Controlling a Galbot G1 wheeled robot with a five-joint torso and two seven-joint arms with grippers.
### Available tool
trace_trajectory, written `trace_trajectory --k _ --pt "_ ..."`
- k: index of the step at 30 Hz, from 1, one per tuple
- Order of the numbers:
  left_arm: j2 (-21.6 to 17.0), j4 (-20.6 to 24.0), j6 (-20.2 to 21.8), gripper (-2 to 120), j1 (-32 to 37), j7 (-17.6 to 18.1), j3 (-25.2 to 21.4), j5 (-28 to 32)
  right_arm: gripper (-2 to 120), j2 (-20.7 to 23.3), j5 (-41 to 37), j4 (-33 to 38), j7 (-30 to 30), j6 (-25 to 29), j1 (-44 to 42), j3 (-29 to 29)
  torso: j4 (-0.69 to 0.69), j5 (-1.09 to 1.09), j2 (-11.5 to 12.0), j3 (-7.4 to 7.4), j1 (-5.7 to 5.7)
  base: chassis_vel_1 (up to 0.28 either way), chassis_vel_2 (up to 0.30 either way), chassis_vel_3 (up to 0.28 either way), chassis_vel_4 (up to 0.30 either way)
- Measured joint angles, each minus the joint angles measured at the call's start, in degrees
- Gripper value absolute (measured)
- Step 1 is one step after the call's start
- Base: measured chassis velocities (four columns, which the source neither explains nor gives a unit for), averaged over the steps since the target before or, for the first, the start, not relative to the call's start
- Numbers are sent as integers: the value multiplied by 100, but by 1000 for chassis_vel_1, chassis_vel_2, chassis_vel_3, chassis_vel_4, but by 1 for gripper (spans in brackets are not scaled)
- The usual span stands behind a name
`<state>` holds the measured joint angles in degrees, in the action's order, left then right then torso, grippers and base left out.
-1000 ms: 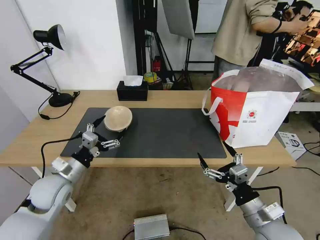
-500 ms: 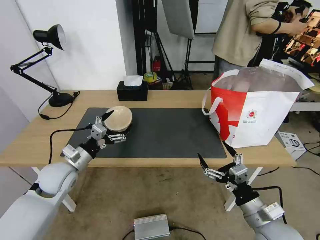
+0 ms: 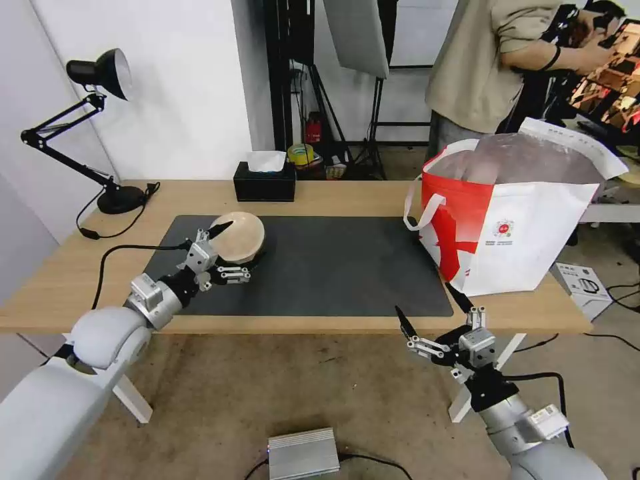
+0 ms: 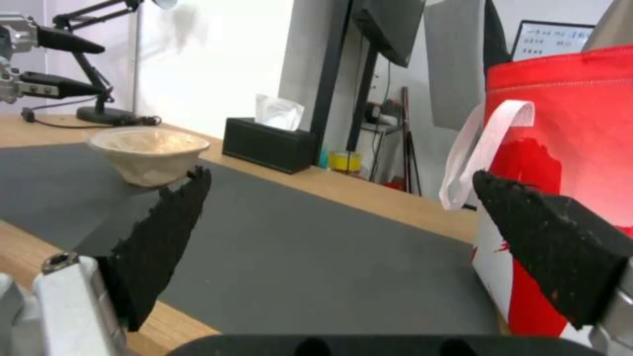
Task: Pick up the trash from the table and place it into the takeout bag.
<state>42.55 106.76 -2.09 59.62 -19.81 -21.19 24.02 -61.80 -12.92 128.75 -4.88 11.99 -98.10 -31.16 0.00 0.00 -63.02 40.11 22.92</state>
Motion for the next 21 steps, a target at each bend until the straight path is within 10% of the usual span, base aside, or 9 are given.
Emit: trace_trajectory --k 21 --pt "-142 -219 318 100 -14 -155 -134 -346 100 0 0 0 0 0 0 0 -1 0 0 0 0 0 0 0 0"
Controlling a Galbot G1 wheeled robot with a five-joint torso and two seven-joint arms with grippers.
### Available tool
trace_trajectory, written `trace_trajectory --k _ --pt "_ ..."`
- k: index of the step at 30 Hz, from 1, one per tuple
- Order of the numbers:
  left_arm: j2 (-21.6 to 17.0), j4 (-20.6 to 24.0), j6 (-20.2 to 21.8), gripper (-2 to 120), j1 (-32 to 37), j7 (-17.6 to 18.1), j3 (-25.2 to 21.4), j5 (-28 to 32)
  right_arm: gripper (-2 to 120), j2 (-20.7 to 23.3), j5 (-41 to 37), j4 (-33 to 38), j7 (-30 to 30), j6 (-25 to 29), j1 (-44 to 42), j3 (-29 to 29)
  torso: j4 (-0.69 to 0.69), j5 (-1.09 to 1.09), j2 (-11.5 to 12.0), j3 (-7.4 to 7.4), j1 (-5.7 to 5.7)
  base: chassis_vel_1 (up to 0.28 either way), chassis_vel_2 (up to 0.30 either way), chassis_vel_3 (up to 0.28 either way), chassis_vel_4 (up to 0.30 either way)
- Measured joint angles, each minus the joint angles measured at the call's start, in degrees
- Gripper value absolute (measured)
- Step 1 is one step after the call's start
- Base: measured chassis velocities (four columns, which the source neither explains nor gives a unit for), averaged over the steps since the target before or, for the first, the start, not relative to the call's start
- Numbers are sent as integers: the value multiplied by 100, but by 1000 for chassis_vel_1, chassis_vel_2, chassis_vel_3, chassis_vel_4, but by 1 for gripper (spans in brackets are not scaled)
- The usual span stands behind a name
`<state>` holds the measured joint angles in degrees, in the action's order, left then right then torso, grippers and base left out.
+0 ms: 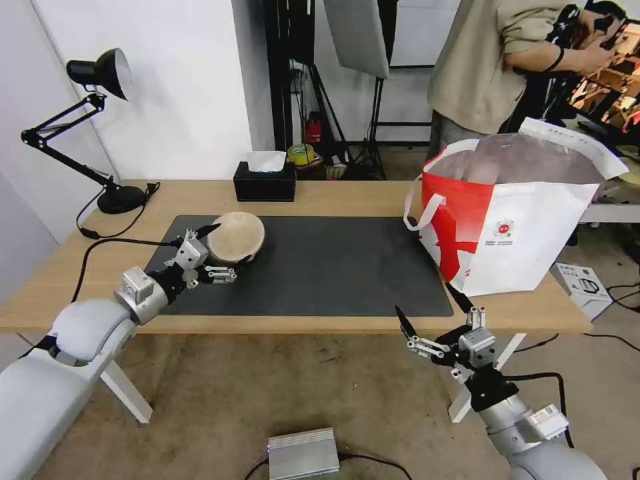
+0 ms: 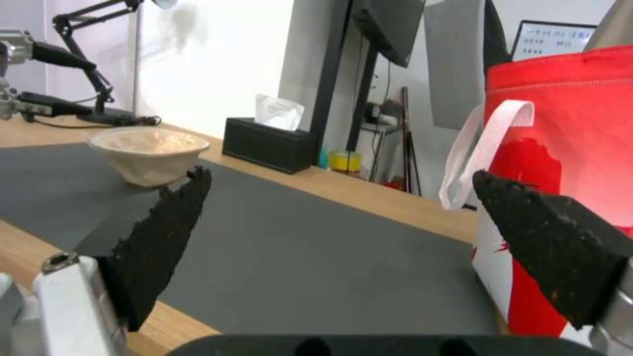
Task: Pick up the trash from the table and place it into the takeout bag.
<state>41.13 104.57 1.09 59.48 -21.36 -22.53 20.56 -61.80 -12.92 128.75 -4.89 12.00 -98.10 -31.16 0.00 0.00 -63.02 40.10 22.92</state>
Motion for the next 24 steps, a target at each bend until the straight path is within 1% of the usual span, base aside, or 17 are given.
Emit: trace_trajectory --k 5,10,17,24 --pt "-87 -34 0 100 63 -27 -1 -104 100 0 0 0 0 0 0 0 0 0 0 0 0 0 0 0 0" --pt "-117 -186 0 100 6 -41 0 -143 100 0 0 0 0 0 0 0 1 0 0 0 0 0 0 0 0" --pt "-114 -297 -5 100 -151 -49 170 -157 100 0 0 0 0 0 0 0 0 0 0 0 0 0 0 0 0" --pt "-69 -407 -58 100 -325 -146 375 -291 100 0 0 0 0 0 0 0 0 0 0 0 0 0 0 0 0"
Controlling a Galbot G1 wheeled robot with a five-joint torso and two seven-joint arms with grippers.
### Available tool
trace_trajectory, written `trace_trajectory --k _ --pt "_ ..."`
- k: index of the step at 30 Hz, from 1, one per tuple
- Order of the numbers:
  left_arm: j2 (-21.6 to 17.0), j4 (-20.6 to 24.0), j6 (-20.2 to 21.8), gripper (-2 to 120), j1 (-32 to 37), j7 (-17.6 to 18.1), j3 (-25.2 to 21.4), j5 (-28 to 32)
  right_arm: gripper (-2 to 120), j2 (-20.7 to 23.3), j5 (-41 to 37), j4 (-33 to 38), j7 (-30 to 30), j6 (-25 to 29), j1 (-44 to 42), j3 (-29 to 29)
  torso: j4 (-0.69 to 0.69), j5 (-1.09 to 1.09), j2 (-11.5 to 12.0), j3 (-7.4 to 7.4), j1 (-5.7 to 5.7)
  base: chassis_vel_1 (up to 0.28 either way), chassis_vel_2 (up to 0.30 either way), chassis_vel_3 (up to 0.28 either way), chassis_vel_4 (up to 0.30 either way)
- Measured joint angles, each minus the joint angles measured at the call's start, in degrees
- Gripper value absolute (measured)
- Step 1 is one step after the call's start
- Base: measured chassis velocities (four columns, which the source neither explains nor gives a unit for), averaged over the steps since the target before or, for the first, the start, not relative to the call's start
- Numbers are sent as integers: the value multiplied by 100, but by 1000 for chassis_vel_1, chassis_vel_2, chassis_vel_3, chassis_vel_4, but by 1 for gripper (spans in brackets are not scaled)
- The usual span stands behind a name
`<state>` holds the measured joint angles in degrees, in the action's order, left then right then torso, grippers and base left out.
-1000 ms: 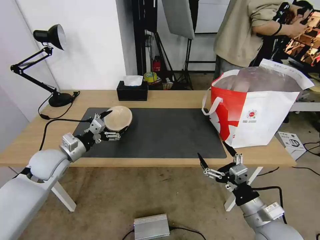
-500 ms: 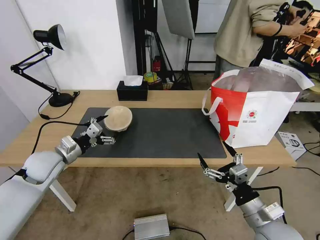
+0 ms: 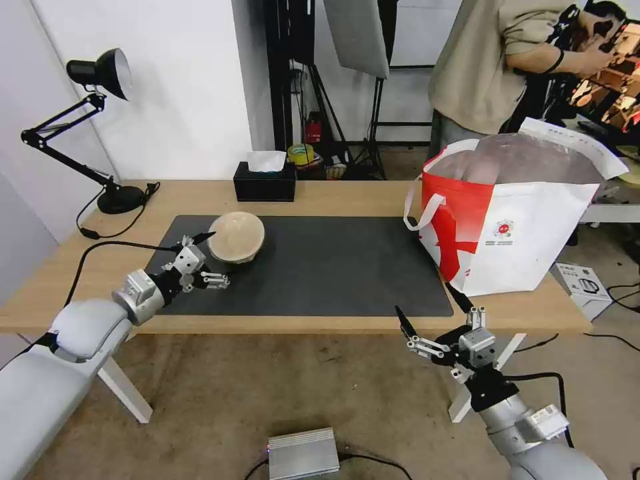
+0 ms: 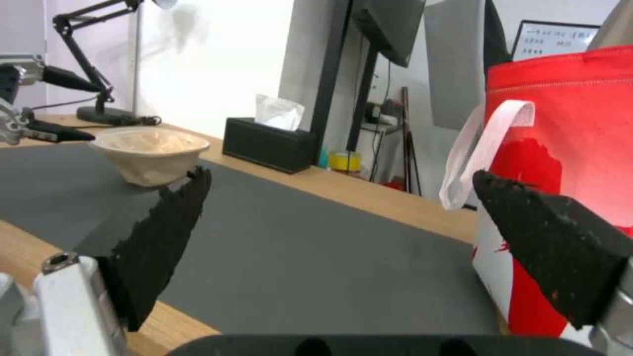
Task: Pick up the trash from the table and place it into the takeout bag.
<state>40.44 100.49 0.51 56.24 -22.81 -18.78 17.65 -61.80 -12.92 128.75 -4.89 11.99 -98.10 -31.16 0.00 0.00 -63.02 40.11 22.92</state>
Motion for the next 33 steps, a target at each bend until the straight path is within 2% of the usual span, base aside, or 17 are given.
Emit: trace_trajectory --k 21,33 --pt "192 -342 -166 100 -624 -22 669 -443 100 0 0 0 0 0 0 0 0 1 0 0 0 0 0 0 0" --pt "229 -566 -235 100 -843 -34 797 -612 100 0 0 0 0 0 0 0 0 0 0 0 0 0 0 0 0"
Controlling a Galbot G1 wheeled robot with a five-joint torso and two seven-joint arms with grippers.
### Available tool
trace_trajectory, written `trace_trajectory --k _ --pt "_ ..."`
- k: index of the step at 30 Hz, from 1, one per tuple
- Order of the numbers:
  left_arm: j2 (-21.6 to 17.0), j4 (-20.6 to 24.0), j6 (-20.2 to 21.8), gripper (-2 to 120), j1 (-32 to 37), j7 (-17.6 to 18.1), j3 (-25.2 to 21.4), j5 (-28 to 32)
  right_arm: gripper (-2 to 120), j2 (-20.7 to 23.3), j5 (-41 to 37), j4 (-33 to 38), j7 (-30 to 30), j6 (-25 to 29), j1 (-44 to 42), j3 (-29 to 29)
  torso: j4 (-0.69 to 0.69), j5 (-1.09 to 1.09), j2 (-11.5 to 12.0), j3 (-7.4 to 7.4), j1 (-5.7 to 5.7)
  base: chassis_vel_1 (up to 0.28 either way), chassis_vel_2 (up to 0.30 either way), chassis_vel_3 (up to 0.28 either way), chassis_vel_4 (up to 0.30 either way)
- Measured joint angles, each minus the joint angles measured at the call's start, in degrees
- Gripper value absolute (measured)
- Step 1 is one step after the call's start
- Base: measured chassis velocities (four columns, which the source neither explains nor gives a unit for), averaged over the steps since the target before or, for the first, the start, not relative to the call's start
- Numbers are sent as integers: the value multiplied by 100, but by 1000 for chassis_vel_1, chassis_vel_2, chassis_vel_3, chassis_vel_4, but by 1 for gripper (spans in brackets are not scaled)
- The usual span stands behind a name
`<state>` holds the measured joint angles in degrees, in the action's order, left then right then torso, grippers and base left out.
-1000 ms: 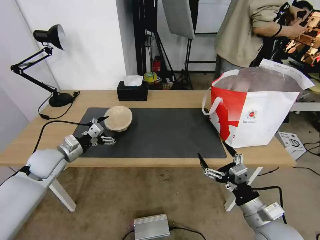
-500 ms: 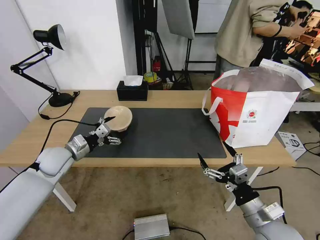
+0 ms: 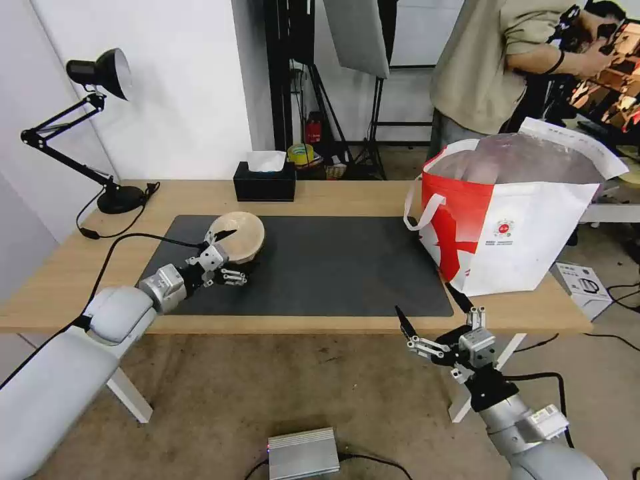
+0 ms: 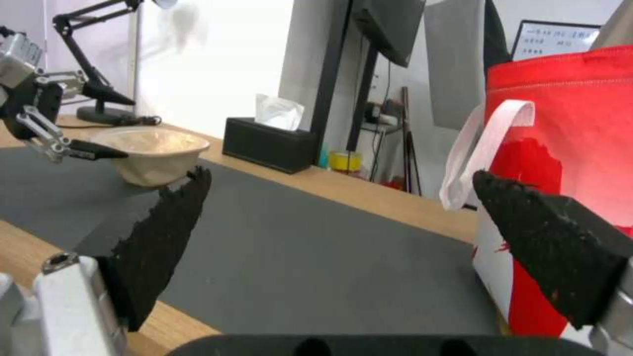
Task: Pick up the trash from the table and place it into the takeout bag.
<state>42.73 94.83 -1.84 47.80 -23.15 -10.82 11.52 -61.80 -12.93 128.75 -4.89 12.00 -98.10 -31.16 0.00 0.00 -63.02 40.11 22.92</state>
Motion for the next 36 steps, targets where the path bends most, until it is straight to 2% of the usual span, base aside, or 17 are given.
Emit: trace_trajectory --k 36 --pt "79 -616 -153 100 -375 -38 138 -218 100 0 0 0 0 0 0 0 0 0 0 0 0 0 0 0 0"
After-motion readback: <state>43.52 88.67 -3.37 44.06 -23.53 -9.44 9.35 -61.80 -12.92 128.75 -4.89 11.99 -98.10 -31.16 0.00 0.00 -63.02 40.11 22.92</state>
